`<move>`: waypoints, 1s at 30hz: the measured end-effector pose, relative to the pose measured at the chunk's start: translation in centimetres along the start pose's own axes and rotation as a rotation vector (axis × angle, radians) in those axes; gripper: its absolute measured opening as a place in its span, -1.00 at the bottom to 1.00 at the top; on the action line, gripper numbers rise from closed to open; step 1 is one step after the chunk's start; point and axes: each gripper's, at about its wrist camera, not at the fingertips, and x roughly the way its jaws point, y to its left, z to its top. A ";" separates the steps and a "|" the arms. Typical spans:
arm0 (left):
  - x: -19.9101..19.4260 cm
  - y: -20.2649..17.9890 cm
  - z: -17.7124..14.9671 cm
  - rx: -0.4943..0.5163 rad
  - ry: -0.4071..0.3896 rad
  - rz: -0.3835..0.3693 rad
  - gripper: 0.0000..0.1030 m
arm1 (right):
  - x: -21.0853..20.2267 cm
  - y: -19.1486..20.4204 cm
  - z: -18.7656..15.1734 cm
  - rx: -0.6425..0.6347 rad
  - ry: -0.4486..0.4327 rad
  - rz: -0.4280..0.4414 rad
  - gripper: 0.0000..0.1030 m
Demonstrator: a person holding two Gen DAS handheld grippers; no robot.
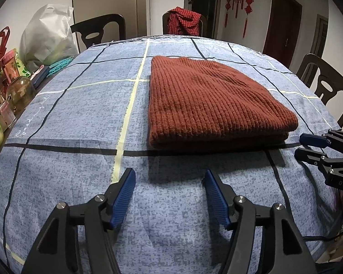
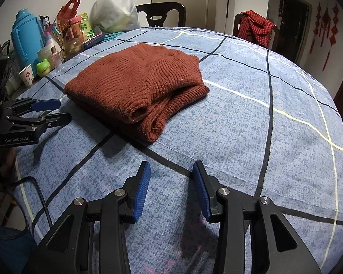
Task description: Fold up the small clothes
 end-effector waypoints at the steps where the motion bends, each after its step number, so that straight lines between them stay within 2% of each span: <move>1: 0.0 0.0 0.0 0.000 0.000 0.000 0.30 | 0.0 0.0 0.0 0.000 0.000 0.000 -0.23; 30: 0.1 0.0 0.0 0.000 -0.001 0.008 0.38 | 0.0 -0.1 0.0 0.005 -0.002 0.009 -0.20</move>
